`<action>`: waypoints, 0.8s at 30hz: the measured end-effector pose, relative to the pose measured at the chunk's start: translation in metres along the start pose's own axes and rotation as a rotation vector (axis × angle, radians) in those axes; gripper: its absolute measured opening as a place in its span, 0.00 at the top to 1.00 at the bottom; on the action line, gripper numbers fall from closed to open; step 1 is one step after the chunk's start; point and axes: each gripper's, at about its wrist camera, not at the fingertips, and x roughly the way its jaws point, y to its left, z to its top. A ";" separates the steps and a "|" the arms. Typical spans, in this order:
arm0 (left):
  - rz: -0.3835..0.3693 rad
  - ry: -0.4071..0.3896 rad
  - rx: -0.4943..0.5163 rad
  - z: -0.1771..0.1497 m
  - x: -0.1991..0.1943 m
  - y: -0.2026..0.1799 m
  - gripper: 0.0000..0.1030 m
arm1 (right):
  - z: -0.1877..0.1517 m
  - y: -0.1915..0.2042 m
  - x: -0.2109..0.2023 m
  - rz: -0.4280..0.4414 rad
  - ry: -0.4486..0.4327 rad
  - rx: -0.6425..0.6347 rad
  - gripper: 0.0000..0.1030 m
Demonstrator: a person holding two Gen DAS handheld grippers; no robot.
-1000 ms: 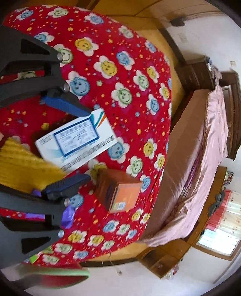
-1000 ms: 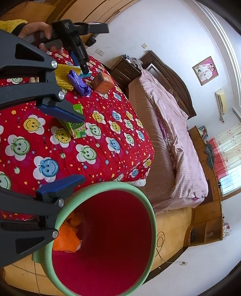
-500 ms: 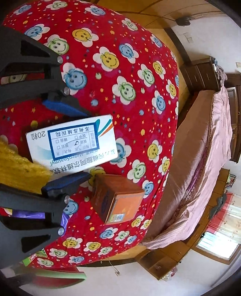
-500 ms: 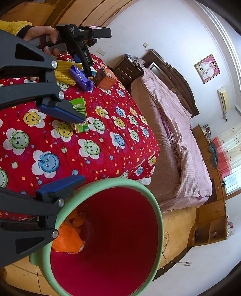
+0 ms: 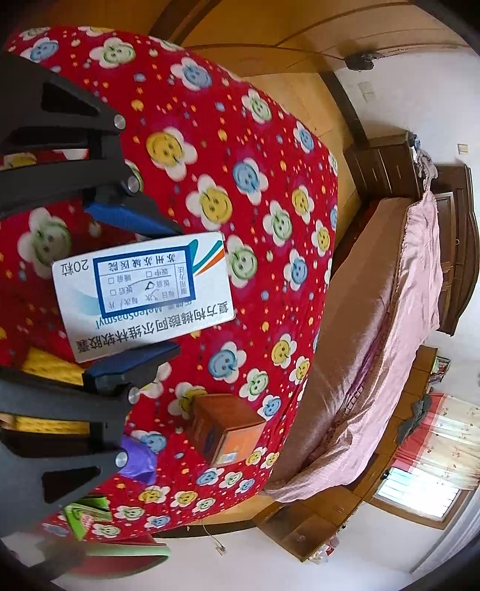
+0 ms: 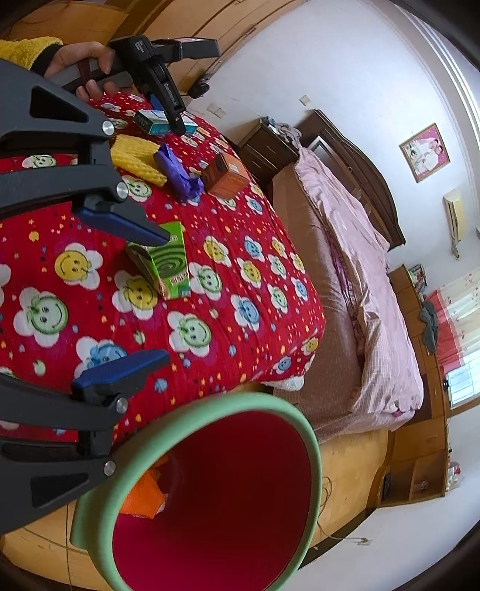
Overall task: Collect trash
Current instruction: 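Grasp the white medicine box with the left tool while the right tool grasps the green mosquito-coil box, then carry the white box and green box over the red bucket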
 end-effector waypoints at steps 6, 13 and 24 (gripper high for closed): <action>-0.007 -0.015 0.015 -0.016 -0.021 0.010 0.44 | -0.004 0.019 0.014 0.003 0.037 -0.059 0.34; -0.026 -0.003 0.012 -0.033 -0.035 0.019 0.44 | -0.005 0.043 0.039 -0.026 0.081 -0.169 0.29; -0.049 0.011 0.003 -0.047 -0.039 0.025 0.44 | -0.004 0.062 0.079 -0.123 0.095 -0.257 0.29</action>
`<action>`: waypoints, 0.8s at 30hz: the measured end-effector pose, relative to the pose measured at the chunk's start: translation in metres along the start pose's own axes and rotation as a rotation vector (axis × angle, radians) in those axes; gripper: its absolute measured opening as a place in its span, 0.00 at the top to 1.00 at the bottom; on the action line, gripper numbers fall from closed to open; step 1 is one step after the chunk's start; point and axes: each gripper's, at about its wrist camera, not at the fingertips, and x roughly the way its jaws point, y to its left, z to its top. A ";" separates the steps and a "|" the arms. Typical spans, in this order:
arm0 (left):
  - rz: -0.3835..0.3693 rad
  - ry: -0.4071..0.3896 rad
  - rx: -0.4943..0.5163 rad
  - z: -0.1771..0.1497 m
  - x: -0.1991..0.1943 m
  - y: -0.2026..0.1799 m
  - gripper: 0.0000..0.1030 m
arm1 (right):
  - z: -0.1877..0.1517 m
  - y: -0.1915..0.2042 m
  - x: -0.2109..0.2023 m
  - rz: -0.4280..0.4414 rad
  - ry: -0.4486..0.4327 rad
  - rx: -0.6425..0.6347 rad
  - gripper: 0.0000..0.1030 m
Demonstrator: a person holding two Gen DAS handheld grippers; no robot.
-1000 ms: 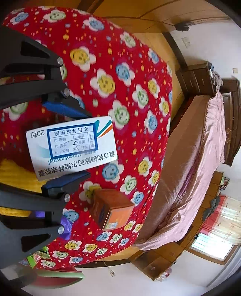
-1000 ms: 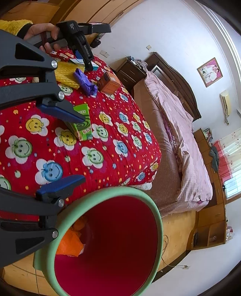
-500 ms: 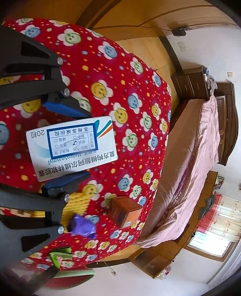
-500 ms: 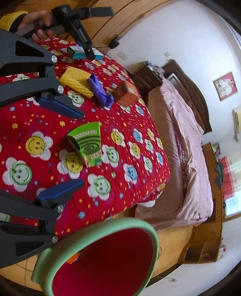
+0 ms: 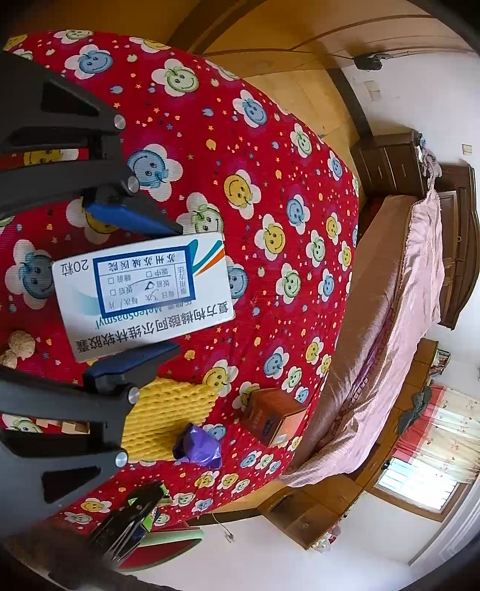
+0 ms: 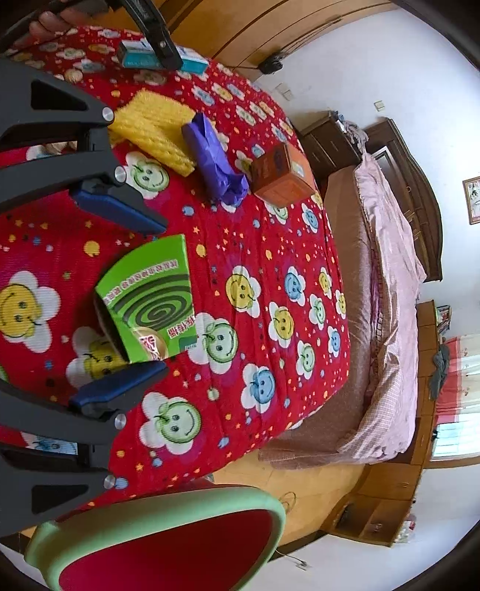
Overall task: Collect trash
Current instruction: 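Carry the white box and green box over the red bucket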
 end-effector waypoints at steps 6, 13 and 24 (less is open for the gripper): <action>-0.012 -0.005 -0.004 -0.004 -0.005 0.001 0.44 | -0.001 0.004 0.002 -0.044 -0.012 -0.016 0.31; -0.030 -0.008 0.011 -0.008 -0.011 -0.003 0.44 | -0.006 -0.004 -0.012 -0.010 -0.015 0.037 0.32; -0.080 -0.026 0.043 -0.014 -0.033 -0.021 0.44 | -0.019 -0.011 -0.064 0.040 -0.079 0.092 0.32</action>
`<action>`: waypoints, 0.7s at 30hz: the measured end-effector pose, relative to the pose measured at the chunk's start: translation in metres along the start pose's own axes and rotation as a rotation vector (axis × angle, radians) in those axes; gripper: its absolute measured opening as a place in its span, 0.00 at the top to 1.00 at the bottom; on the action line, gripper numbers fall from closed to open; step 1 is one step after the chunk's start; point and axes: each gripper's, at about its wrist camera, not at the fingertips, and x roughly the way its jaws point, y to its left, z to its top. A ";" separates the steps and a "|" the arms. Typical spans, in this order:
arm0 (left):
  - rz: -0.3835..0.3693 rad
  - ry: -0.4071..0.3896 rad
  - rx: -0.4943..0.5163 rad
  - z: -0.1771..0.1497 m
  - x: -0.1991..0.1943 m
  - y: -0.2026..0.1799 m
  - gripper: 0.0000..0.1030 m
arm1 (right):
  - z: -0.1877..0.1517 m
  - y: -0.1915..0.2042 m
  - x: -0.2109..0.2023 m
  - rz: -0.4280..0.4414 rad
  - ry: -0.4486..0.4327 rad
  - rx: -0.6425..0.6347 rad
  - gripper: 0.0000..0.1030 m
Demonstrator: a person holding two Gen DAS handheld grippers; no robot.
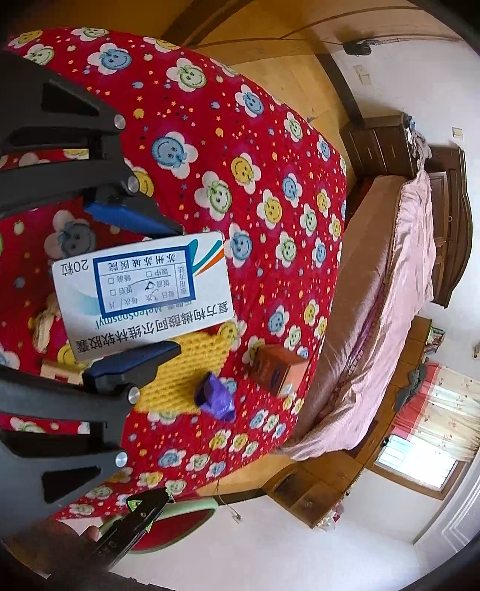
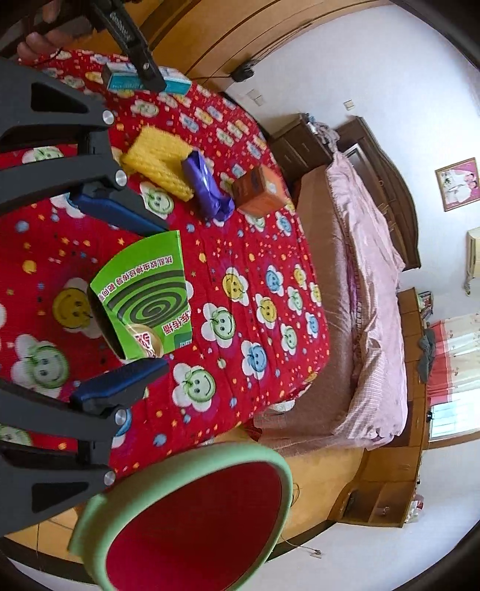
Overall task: Collect trash
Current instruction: 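Carry the white box and green box over the red bucket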
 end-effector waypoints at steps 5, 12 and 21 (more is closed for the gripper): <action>-0.021 -0.019 0.025 -0.003 -0.013 -0.013 0.44 | -0.003 -0.004 -0.027 0.020 -0.041 0.029 0.32; -0.064 -0.033 0.063 -0.006 -0.027 -0.035 0.44 | -0.007 -0.015 -0.058 0.026 -0.093 0.067 0.32; -0.117 -0.030 0.117 -0.009 -0.037 -0.068 0.44 | -0.012 -0.042 -0.085 0.014 -0.128 0.122 0.32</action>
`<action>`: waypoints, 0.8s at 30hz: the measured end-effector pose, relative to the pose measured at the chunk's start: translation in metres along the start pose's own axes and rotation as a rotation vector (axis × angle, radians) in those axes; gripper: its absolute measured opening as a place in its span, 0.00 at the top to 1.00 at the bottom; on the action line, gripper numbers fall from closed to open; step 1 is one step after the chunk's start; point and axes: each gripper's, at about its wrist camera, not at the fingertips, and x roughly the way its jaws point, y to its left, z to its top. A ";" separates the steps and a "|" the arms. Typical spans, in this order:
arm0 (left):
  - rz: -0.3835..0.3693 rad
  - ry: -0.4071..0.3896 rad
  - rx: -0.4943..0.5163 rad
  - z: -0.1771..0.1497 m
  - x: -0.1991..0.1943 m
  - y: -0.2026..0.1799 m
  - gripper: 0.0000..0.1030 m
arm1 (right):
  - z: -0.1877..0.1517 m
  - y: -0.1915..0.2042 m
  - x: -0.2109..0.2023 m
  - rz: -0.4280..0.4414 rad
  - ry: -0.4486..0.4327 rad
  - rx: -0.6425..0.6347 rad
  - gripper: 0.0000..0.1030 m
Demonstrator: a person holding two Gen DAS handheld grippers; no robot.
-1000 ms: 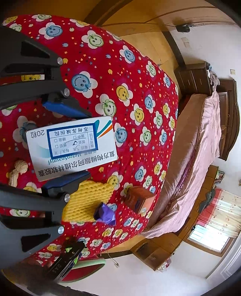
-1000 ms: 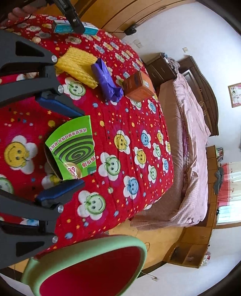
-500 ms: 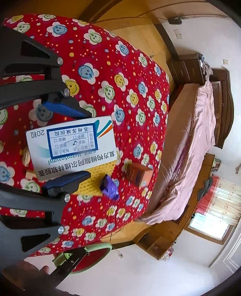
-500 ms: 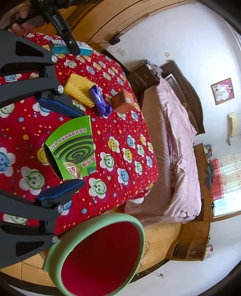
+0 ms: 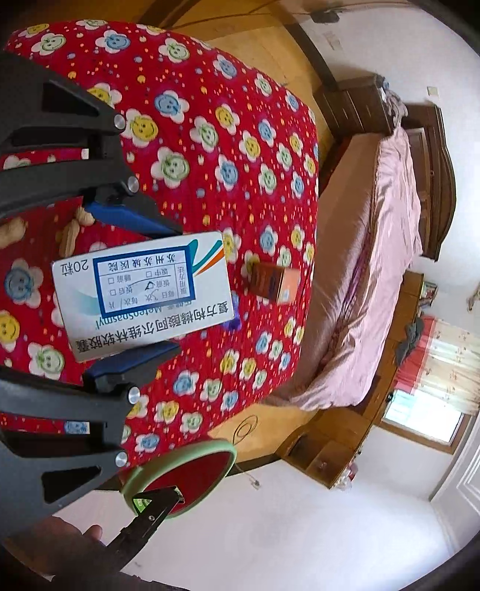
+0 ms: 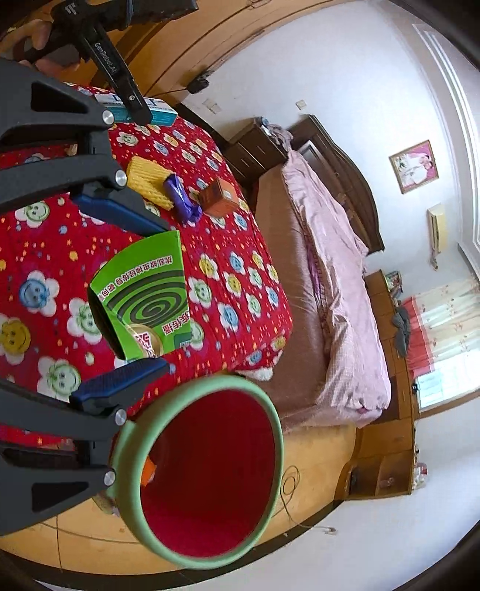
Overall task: Collect trash
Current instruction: 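Carry the white box and green box over the red bucket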
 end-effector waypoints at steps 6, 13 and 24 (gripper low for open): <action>-0.035 0.008 0.054 0.001 0.001 -0.030 0.44 | 0.002 -0.024 -0.019 -0.020 -0.040 0.042 0.32; -0.086 0.024 0.141 0.002 0.009 -0.074 0.44 | 0.006 -0.055 -0.034 -0.059 -0.080 0.094 0.32; -0.177 0.056 0.302 0.000 0.035 -0.153 0.44 | 0.013 -0.107 -0.047 -0.138 -0.121 0.171 0.32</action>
